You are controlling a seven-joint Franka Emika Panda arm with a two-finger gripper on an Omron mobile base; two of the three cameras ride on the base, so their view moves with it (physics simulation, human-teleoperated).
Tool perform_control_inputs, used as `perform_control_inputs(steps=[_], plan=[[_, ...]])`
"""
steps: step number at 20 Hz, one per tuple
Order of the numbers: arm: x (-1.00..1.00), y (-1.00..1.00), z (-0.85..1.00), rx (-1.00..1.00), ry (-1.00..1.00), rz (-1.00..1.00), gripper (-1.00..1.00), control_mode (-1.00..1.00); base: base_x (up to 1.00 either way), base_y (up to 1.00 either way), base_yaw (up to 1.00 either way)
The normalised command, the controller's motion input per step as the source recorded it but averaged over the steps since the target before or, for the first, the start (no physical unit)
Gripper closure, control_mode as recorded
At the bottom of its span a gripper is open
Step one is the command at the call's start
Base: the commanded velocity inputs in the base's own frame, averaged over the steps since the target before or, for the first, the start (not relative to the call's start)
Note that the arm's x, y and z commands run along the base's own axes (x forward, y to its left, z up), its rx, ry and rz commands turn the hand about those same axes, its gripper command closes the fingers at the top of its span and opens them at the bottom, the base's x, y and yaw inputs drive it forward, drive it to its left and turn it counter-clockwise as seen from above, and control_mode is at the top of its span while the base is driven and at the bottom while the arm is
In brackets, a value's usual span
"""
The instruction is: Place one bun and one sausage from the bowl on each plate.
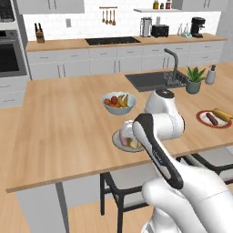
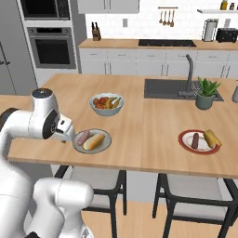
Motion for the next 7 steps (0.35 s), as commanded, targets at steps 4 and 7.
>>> perform_control_inputs(steps=[4,7], plan=[[-1.00,0.52,0.44,-0.01,0.00,0.01,-1.00,-1.00,0.00,0.00,0.00],[-1.00,0.64,0.37,-0.04,0.00,0.02,-1.00,-1.00,0.00,0.00,0.00]])
